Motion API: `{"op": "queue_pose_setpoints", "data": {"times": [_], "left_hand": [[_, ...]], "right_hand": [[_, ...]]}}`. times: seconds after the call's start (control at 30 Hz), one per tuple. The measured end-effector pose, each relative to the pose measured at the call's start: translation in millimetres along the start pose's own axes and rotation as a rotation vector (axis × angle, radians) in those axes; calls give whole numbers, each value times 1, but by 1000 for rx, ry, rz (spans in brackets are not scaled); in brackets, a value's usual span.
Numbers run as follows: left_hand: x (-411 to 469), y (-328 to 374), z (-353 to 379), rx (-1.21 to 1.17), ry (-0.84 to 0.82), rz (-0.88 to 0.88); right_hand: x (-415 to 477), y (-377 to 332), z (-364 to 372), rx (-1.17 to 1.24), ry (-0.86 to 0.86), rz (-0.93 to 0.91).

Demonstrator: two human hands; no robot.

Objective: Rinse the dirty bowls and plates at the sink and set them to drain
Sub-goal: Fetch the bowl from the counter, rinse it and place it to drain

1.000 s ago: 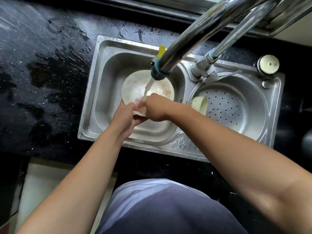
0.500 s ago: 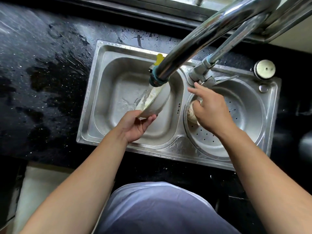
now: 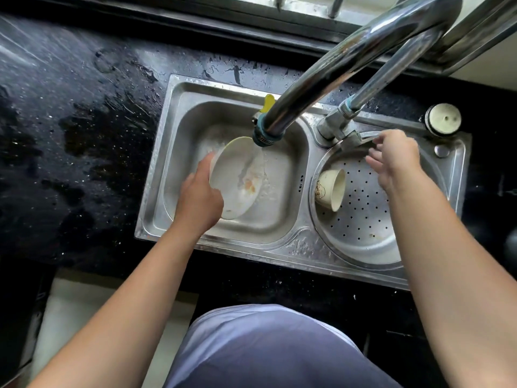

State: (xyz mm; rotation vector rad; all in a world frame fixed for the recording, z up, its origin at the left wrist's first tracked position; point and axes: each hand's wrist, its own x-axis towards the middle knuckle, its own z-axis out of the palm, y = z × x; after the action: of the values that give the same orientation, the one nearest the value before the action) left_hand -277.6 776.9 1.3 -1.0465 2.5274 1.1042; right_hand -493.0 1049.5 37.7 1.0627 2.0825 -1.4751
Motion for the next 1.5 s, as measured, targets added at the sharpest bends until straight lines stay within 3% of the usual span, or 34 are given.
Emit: {"op": "queue_pose_setpoints", "data": {"times": [0.13, 0.2, 0.3, 0.37, 0.43, 0.53, 0.63, 0.73, 0.9, 1.1, 1.3, 1.33, 1.4, 1.5], "left_hand": [[-2, -2, 8, 30, 159, 94], [-2, -5, 11, 34, 184, 149], [2, -12, 14, -20, 205, 226], [7, -19, 19, -58, 191, 197], [10, -23, 28, -257, 72, -14], [5, -22, 37, -818, -210, -483], [-4, -20, 40, -1055, -390, -653], [-8, -18, 38, -1097, -542, -774], [2, -22, 16, -1096, -873, -808], [7, -33, -1, -1465, -1297, -852], [-1, -54, 9, -1491, -1434, -792], [-5, -54, 10, -1475, -1431, -808], [-11, -53, 14, -1308, -1246, -818], [-24, -28, 32, -948, -957, -614]], "right_hand": [[2, -6, 21, -15, -14, -78], [3, -5, 25, -102, 16, -124], [0, 1, 15, -174, -74, -119], [-3, 15, 3, -271, -104, -121], [-20, 35, -3, -376, -74, -195], [-55, 68, 1, -517, -181, -412], [-81, 87, 5, -588, -438, -572], [-91, 89, 6, -691, -653, -710], [-99, 81, 11, -741, -784, -873], [-102, 63, 36, -499, -827, -797], [-112, 68, 33, -562, -792, -810], [-113, 70, 29, -582, -802, -806], [-115, 78, 18, -561, -832, -756], [-114, 87, -12, -369, -779, -485]]}}
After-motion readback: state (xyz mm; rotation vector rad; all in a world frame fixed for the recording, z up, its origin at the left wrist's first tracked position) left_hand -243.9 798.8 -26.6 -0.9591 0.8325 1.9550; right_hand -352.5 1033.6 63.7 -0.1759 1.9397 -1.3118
